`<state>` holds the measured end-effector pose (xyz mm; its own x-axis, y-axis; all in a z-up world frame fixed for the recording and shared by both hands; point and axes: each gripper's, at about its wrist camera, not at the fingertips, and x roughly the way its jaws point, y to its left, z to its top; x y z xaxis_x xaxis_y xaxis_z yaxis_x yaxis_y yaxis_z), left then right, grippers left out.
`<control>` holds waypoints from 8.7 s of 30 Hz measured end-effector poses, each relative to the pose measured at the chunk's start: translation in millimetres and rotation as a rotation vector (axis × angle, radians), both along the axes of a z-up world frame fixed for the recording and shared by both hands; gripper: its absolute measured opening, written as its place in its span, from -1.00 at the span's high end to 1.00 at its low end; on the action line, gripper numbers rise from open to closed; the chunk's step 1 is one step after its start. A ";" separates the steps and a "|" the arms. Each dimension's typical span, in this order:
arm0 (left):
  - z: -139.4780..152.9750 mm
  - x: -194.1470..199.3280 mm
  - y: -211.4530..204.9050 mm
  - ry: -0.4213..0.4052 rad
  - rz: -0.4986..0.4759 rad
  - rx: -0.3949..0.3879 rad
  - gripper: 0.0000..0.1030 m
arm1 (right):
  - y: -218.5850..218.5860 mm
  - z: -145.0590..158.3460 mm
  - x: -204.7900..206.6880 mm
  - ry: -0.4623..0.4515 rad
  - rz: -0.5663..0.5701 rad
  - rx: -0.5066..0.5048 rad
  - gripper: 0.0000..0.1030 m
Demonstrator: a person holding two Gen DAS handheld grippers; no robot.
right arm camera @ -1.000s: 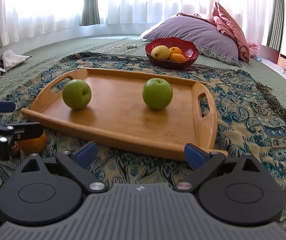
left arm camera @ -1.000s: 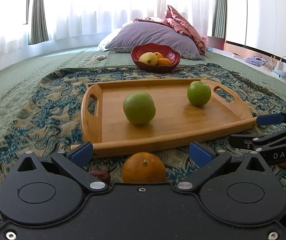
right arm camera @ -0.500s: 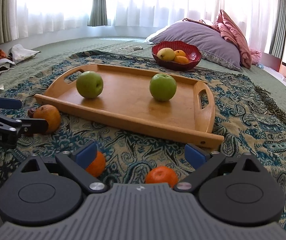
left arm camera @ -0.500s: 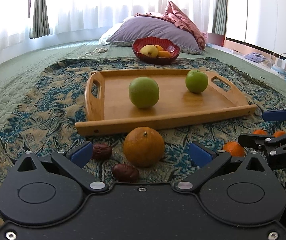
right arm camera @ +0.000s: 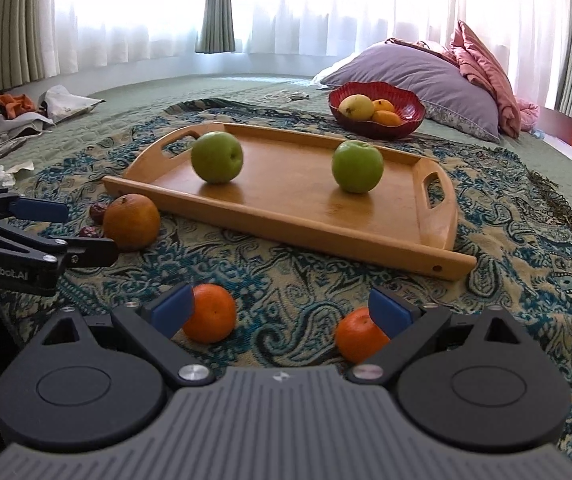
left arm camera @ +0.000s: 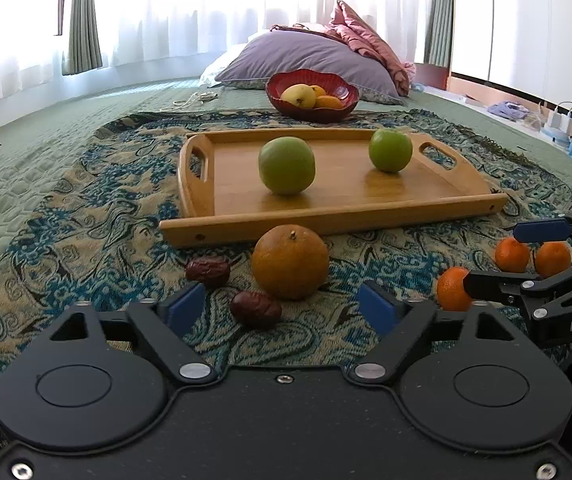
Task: Organize fruits
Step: 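Grasp a mandarin with the right tool while the left tool grasps a date, then carry the date and mandarin over the wooden tray with both tools, then open the left tool to drop the date onto the tray, then open the right tool to release the mandarin onto the tray, then grasp the brown orange with the left tool while the right tool grasps a mandarin, then carry the brown orange and mandarin over the wooden tray with both tools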
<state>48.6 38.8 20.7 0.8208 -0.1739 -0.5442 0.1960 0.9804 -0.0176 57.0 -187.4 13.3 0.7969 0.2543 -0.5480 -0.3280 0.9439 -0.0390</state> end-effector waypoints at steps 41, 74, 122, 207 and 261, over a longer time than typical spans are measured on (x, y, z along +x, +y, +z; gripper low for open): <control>-0.4 5.3 -0.4 -0.003 0.021 -0.021 0.45 | 39.2 -9.7 -12.7 -0.013 0.121 -0.048 0.26; 26.6 125.4 -72.2 0.012 -0.040 -0.078 0.45 | -10.3 18.6 90.4 -0.040 -0.211 0.030 0.26; -6.0 179.2 -99.0 0.082 -0.016 -0.002 0.45 | -19.4 -4.3 142.9 0.057 -0.250 0.001 0.24; -6.4 25.4 -32.2 -0.043 0.073 0.009 -0.70 | -15.7 -11.6 -5.9 -0.082 -0.214 0.019 -0.46; 79.4 133.5 -29.3 -0.033 -0.027 -0.070 0.08 | -42.8 69.3 116.8 -0.062 -0.270 0.166 0.24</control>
